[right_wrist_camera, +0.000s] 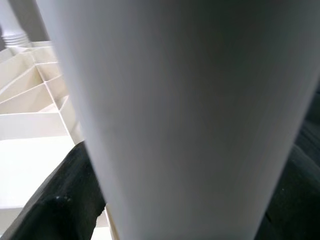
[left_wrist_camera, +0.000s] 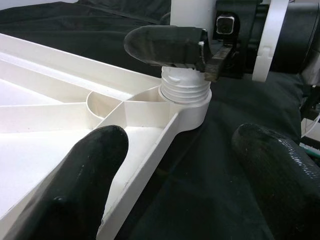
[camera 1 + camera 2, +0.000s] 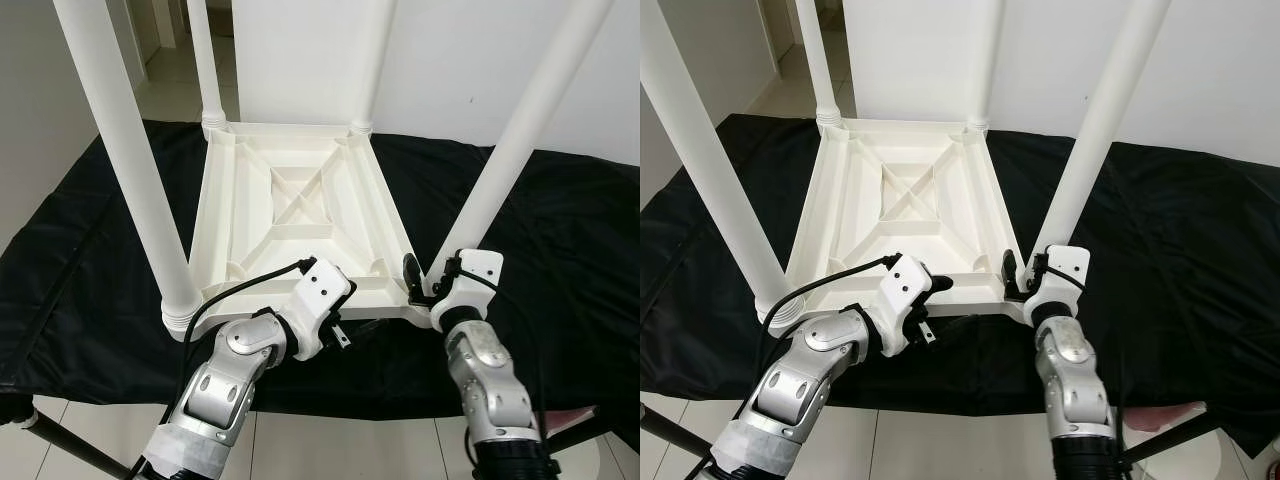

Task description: Building children table

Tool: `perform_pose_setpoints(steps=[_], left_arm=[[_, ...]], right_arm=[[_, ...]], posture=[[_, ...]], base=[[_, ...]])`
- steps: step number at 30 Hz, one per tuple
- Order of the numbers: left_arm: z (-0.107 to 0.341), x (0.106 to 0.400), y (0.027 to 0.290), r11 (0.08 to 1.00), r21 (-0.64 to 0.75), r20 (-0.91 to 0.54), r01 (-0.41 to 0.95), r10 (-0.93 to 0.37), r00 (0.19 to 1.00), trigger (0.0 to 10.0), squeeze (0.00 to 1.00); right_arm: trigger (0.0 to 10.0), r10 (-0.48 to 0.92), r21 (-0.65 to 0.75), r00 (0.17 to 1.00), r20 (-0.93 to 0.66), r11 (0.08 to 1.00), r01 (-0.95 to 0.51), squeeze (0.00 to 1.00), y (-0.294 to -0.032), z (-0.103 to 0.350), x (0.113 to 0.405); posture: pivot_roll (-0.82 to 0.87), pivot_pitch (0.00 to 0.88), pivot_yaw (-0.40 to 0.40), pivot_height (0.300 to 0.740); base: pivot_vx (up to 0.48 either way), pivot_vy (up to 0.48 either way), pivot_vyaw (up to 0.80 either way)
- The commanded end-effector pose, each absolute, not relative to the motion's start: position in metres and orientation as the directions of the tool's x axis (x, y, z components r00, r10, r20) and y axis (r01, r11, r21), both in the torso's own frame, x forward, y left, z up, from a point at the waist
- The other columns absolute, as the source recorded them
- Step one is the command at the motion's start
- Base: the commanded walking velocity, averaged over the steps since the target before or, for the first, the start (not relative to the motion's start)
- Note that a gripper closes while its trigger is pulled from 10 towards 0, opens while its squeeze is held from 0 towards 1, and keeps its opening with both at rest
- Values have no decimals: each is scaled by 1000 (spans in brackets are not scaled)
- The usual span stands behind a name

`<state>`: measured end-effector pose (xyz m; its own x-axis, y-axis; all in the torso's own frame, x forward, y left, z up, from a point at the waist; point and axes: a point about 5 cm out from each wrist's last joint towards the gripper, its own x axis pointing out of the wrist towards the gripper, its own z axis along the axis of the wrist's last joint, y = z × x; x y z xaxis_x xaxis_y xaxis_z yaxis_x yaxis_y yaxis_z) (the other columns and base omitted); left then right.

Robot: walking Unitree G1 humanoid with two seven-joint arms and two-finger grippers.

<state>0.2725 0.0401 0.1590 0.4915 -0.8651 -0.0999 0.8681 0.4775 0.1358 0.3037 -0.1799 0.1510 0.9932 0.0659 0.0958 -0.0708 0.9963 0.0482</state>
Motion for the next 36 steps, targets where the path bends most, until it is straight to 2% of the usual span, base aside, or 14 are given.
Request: perform_pose_setpoints(steps=[1, 7, 9, 13, 17, 18, 19, 20, 21, 22, 23, 24, 25, 36], left_arm=[[155, 277, 44, 587, 147, -98, 796, -792, 602, 10000, 0], [154, 277, 44, 586, 151, -102, 796, -791, 603, 10000, 0], [148, 271, 42, 542, 137, -133, 829, -819, 558, 10000, 0], [147, 269, 41, 529, 137, -137, 837, -827, 545, 10000, 0], [144, 269, 40, 517, 130, -158, 846, -832, 532, 10000, 0], [144, 269, 40, 518, 127, -162, 846, -830, 533, 10000, 0], [144, 269, 40, 518, 127, -162, 846, -830, 533, 10000, 0], [144, 269, 39, 520, 126, -162, 845, -829, 535, 10000, 0], [144, 269, 39, 520, 129, -161, 844, -829, 535, 10000, 0], [144, 269, 39, 520, 129, -161, 844, -829, 535, 10000, 0], [145, 270, 39, 521, 135, -160, 843, -828, 538, 10000, 0], [145, 270, 39, 521, 135, -160, 843, -828, 538, 10000, 0], [145, 271, 39, 526, 141, -160, 839, -824, 543, 10000, 0], [148, 275, 41, 554, 149, -149, 819, -806, 572, 10000, 0]], right_arm=[[10000, 116, 33, 989, 94, 992, -120, 0, -183, 151, 306], [10000, 179, 3, 980, 88, 984, -180, 0, -186, 151, 306], [10000, 276, -57, 959, 67, 961, -272, 0, -194, 149, 307], [10000, 308, -79, 949, 62, 950, -303, 0, -198, 149, 308], [10000, 418, -117, 906, 65, 905, -409, 0, -201, 153, 312], [8941, 457, -122, 888, 61, 886, -447, 0, -201, 154, 314], [8941, 457, -122, 888, 61, 886, -447, 0, -201, 154, 314], [7216, 479, -123, 876, 58, 874, -470, 0, -200, 154, 315], [6039, 497, -143, 867, 42, 862, -487, 0, -200, 153, 317], [6039, 497, -143, 867, 42, 862, -487, 0, -200, 153, 317], [3490, 511, -158, 859, 26, 851, -501, 0, -200, 152, 320], [3490, 511, -158, 859, 26, 851, -501, 0, -200, 152, 320], [0, 523, -166, 852, -5, 840, -517, 0, -201, 148, 322], [0, 550, -126, 832, -74, 822, -555, 0, -201, 133, 324]], posture=[[60, 34, -45, 740], [60, 34, -45, 740], [58, 39, -48, 740], [56, 44, -49, 740], [57, 56, -45, 740], [56, 56, -43, 740], [56, 56, -43, 740], [56, 56, -43, 740], [57, 59, -42, 740], [57, 59, -42, 740], [60, 61, -44, 740], [60, 61, -44, 740], [60, 61, -45, 740], [64, 67, -52, 740]], base=[[0, 0, 0], [0, 0, 0], [0, 0, 0], [0, 0, 0], [0, 0, 0], [0, 0, 0], [0, 0, 0], [0, 0, 0], [0, 0, 0], [0, 0, 0], [0, 0, 0], [0, 0, 0], [0, 0, 0], [0, 0, 0]])
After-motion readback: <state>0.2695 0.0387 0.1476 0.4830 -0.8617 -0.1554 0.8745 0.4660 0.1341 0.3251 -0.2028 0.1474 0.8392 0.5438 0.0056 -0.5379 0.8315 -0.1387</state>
